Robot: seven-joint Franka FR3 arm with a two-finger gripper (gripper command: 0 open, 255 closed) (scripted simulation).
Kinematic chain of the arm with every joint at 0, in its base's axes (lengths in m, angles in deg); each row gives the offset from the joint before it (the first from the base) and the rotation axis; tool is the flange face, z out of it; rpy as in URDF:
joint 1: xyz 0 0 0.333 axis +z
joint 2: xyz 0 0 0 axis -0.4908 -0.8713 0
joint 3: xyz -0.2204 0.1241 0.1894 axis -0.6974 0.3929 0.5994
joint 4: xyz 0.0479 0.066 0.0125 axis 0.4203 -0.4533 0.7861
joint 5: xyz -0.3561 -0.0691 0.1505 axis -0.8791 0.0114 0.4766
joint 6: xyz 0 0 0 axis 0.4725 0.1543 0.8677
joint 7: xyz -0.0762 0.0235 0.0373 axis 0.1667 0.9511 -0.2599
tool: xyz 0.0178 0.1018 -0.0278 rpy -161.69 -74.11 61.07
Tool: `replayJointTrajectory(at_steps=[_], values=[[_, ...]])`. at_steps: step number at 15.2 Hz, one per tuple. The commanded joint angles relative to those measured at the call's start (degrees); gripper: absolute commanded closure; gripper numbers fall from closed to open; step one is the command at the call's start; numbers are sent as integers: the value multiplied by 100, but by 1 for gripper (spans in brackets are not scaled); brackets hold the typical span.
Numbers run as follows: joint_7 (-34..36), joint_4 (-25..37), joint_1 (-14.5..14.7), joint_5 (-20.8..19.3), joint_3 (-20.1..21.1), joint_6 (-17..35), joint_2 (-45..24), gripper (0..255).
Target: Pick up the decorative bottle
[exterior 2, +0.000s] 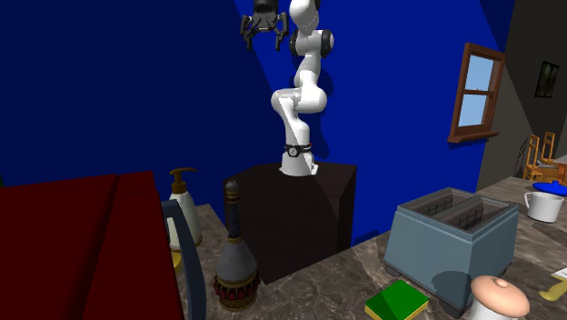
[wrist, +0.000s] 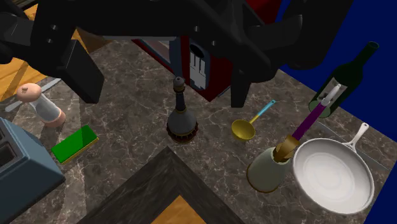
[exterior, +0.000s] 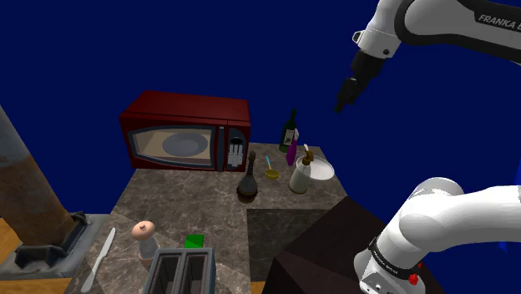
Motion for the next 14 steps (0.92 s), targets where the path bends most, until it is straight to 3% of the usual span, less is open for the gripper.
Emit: replayJointTrajectory(at_steps=[1,14], values=[[0,0,0,0,0,0,0,0],[1542,-8,-212,240,673,1847,-2263,0]])
